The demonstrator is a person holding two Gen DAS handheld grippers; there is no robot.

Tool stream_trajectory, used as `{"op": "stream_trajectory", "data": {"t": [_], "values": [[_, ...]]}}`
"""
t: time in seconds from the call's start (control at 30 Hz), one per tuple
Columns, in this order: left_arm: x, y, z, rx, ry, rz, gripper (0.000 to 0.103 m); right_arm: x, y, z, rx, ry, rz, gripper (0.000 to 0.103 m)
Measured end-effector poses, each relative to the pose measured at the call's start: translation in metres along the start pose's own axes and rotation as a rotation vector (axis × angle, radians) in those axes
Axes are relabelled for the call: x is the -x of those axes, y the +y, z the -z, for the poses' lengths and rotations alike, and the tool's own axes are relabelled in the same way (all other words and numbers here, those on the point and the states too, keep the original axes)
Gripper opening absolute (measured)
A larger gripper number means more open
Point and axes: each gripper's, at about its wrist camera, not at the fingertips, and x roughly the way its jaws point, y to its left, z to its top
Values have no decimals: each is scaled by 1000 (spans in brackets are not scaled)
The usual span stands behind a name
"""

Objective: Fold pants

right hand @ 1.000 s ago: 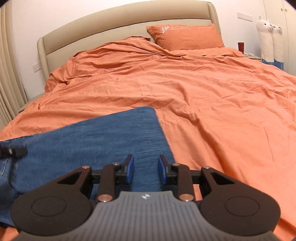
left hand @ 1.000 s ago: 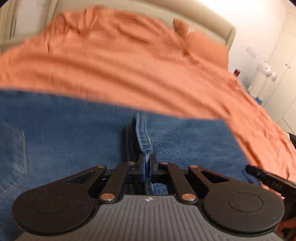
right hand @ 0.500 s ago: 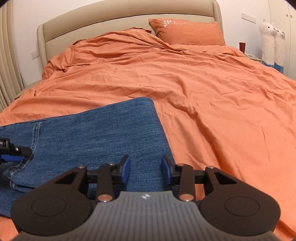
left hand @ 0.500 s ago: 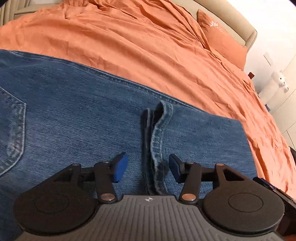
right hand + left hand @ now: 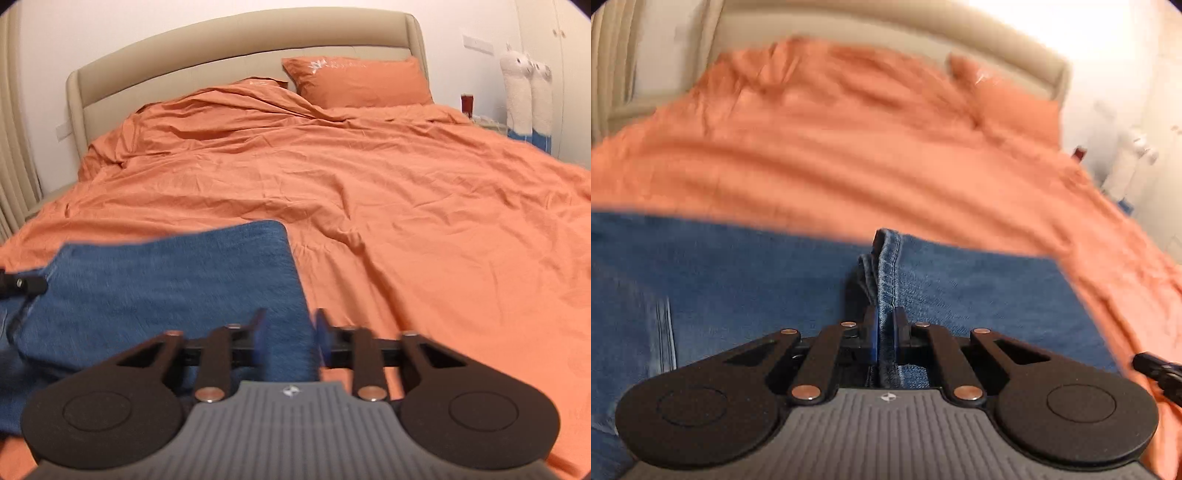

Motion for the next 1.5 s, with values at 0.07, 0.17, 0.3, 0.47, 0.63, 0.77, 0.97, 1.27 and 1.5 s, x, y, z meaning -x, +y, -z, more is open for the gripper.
{"op": "stream_trajectory", "data": {"t": [0.07, 0.17, 0.3, 0.47, 0.63, 0.77, 0.97, 1.27, 1.5], "values": [[-15, 0, 5, -7, 52, -17, 7, -4, 7, 4, 47, 32, -7, 13], [-23, -6, 8, -51, 81, -50, 8, -21, 10, 14, 70, 129, -6, 13], [-28, -5, 13, -80, 105, -68, 9, -36, 12, 28, 128, 198, -8, 10], [-21, -2, 7, -56, 97, -69, 16, -21, 9, 12, 109, 162, -9, 11], [1, 2, -11, -19, -8, -75, 22, -21, 12, -33, 143, 92, -23, 11], [-1, 3, -12, -32, -14, -108, 23, -66, 19, -65, 211, 91, -22, 10], [-7, 11, -18, -30, 9, -136, 23, -136, 19, -82, 228, 173, -28, 9], [1, 29, -24, -5, 19, -139, 25, -163, 37, -78, 287, 296, 49, 6], [51, 58, -41, 70, -72, -204, 38, -90, 88, -81, 407, 215, -128, 7]]}}
